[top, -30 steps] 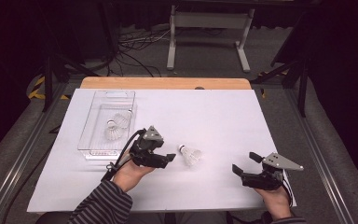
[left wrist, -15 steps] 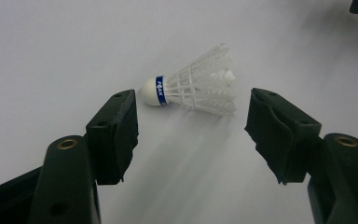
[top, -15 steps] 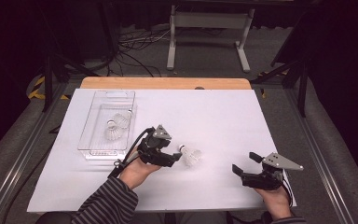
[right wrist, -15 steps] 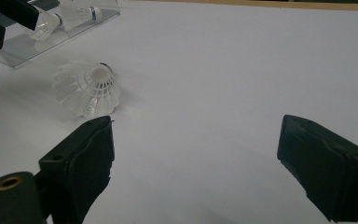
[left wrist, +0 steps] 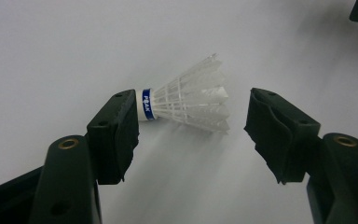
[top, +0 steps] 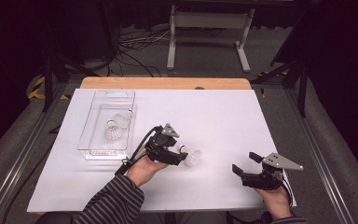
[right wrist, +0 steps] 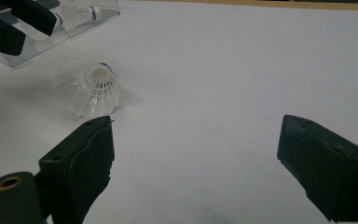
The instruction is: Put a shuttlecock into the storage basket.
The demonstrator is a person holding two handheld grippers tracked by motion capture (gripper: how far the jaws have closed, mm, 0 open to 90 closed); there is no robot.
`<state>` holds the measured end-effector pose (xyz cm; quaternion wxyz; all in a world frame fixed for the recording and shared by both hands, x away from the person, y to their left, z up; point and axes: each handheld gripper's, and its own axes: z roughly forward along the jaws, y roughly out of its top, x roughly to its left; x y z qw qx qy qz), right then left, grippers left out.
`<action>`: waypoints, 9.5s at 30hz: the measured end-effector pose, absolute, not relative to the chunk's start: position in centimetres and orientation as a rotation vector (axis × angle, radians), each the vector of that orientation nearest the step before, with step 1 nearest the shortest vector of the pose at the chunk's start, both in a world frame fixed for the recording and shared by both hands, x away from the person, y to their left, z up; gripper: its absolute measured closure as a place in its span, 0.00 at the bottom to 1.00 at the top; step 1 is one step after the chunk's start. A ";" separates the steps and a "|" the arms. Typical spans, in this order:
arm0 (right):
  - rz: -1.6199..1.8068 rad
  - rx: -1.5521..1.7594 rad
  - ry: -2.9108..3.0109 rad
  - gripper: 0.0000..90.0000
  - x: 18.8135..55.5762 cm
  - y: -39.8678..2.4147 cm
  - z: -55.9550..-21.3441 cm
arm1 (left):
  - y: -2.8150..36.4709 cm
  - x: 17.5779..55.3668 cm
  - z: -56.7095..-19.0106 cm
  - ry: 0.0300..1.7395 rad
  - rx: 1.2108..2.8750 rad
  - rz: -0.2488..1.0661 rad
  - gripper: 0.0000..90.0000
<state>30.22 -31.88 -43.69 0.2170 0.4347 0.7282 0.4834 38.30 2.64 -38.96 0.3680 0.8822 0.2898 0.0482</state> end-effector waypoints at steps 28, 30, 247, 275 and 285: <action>1.341 1.204 2.020 0.13 30.2 -31.9 -43.7 | -0.1 39.0 -40.3 0.749 2.329 0.101 0.47; 1.341 1.204 2.021 0.13 30.2 -31.9 -43.7 | -0.2 39.1 -40.4 0.737 2.328 0.107 0.46; 1.346 1.201 2.021 0.13 30.3 -31.8 -43.7 | 15.8 36.5 -34.3 0.902 2.148 0.228 1.00; 1.346 1.205 2.019 0.13 30.3 -31.8 -43.7 | 20.7 37.1 -32.9 1.015 2.059 0.310 1.00; 1.346 1.205 2.019 0.13 30.3 -31.8 -43.7 | 21.6 38.3 -32.7 1.077 2.041 0.333 0.99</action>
